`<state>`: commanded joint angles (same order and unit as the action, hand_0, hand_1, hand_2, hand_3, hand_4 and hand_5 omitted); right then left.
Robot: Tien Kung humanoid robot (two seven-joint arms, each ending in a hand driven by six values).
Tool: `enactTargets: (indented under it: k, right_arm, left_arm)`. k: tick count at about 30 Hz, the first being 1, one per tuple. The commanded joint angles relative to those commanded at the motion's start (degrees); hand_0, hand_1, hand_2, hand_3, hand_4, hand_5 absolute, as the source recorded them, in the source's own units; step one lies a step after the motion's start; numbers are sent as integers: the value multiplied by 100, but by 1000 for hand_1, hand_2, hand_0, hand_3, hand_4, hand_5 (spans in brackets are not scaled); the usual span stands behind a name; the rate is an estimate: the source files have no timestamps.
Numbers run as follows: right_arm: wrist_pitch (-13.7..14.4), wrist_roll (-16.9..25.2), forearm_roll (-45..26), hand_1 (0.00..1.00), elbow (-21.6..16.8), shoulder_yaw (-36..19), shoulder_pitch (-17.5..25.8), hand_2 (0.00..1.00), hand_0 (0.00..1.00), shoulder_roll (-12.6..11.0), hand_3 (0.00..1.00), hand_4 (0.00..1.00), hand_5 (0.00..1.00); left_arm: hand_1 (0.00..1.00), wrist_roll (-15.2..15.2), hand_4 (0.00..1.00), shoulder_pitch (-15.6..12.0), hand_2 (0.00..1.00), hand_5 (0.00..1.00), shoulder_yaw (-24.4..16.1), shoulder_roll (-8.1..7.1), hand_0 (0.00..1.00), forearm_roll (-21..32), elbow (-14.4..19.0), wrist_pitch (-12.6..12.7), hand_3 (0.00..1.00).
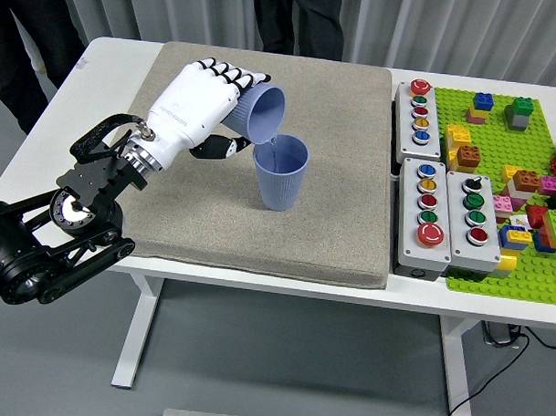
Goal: Pick cup pour cup place
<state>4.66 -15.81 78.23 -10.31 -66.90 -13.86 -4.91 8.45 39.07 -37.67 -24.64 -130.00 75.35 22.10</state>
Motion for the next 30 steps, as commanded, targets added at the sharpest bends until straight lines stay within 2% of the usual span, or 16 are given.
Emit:
enactTargets:
  k: [6, 10, 20, 30]
  right_arm:
    - [6, 4, -21, 634, 0, 15, 0, 557, 674, 1, 562, 2, 105]
    - [10, 4, -28, 634, 0, 18, -12, 557, 674, 2, 563, 2, 105]
    - [17, 7, -107, 634, 0, 71, -35, 557, 674, -7, 563, 2, 103]
    - [22, 8, -122, 634, 0, 77, -41, 557, 674, -5, 563, 2, 104]
  left_arm:
    - [483, -1, 645, 27, 483, 58, 36, -22, 528, 0, 3, 36, 500]
    - [483, -38, 645, 51, 483, 61, 73, -31, 528, 0, 14, 146, 500]
    - [484, -38, 641, 444, 482, 64, 505, -159, 529, 0, -147, 142, 500]
    - [484, 44, 643, 567, 482, 65, 676, -187, 529, 0, -145, 294, 500]
